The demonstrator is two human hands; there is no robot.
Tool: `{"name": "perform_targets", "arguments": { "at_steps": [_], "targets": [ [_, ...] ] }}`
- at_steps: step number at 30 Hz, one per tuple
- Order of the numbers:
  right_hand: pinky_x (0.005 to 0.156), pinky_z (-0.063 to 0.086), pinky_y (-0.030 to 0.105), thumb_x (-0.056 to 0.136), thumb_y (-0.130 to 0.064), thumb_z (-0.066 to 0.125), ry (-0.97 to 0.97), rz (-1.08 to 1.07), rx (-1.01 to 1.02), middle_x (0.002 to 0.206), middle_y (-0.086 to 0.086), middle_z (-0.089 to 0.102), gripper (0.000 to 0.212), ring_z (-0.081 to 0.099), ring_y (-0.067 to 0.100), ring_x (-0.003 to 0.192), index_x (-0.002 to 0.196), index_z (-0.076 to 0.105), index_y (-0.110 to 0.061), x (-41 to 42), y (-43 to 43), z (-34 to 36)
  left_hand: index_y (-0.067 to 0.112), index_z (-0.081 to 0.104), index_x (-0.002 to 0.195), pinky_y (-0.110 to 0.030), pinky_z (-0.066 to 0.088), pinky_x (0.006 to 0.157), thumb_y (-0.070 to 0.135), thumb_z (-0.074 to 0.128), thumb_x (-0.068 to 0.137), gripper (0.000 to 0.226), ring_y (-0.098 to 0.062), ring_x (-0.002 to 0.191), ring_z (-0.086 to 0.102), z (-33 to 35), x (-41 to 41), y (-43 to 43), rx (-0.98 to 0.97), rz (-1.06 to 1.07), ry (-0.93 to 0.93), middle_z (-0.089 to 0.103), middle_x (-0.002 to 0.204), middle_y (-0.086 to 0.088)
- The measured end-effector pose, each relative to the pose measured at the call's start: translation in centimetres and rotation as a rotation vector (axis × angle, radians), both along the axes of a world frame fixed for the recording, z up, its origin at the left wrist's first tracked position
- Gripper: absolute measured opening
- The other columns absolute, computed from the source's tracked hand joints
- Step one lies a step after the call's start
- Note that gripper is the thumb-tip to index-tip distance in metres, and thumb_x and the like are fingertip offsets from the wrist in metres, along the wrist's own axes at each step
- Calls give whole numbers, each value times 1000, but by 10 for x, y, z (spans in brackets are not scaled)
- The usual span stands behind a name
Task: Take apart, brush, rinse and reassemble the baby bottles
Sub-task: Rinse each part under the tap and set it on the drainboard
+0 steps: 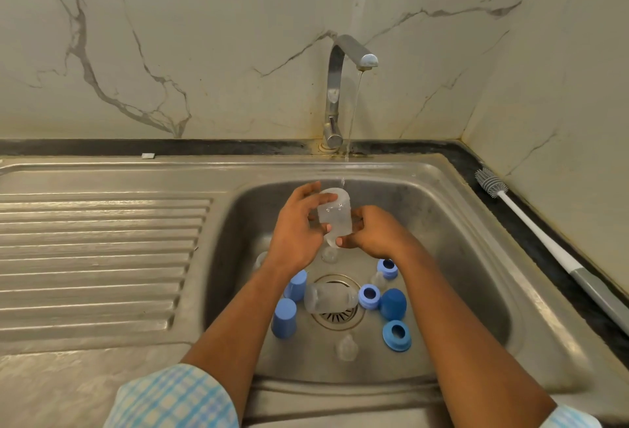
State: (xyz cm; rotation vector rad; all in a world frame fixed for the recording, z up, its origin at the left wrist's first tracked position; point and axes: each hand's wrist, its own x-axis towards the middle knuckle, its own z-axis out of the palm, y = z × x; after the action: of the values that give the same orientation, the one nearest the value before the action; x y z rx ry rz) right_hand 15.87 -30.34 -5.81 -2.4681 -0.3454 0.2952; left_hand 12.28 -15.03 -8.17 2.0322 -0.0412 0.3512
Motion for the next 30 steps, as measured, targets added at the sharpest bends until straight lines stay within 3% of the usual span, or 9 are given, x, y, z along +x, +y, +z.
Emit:
{"name": "perform_targets", "arguments": {
  "at_steps": [3,9,12,14,18,23,30],
  "targets": [
    [89,51,34,78,-20,80,-47,15,79,113,2,69,49,64,19,102,122,60,-19,-3,4,3,17,62,129,2,42,80,-8,70,84,53,-5,106,52,0,1,1,16,-17,10,47,140,5],
    [80,46,25,77,-27,81,-92,-1,166,118,-2,65,53,59,12,99,124,56,-21,-4,6,6,24,53,138,-4,46,86,-10,65,86,63,-4,111,59,0,0,2,-122,0,2,58,125,11],
    [85,45,27,77,-32,81,-97,-36,201,127,-1,62,64,59,14,107,132,50,-21,-3,5,6,26,40,149,-2,44,86,-11,57,91,71,-3,118,52,5,-2,1,-123,11,-1,51,135,12],
    [86,45,28,78,-33,80,-103,-68,201,131,0,59,66,58,16,110,134,48,-20,-4,4,6,28,35,152,-10,48,91,-10,57,91,75,-5,123,50,8,-8,1,-96,15,-23,47,145,8],
    [91,49,36,81,-35,76,-129,-150,225,133,5,58,66,59,21,112,135,44,-19,-8,3,12,27,37,150,-36,48,106,3,62,93,67,-14,134,46,7,-29,8,61,57,-16,35,154,7],
    [86,51,36,84,-36,71,-208,-237,334,133,6,58,73,60,25,111,145,32,-25,-20,-1,24,26,52,140,-23,42,97,14,58,96,46,-12,131,46,3,-55,13,371,68,39,33,155,9],
    [83,47,32,77,-33,79,-144,-233,268,119,1,64,60,62,22,108,129,52,-20,-24,-22,18,25,56,135,-25,44,86,24,55,99,37,-14,116,56,13,-47,10,459,106,68,44,144,9]
  ]
}}
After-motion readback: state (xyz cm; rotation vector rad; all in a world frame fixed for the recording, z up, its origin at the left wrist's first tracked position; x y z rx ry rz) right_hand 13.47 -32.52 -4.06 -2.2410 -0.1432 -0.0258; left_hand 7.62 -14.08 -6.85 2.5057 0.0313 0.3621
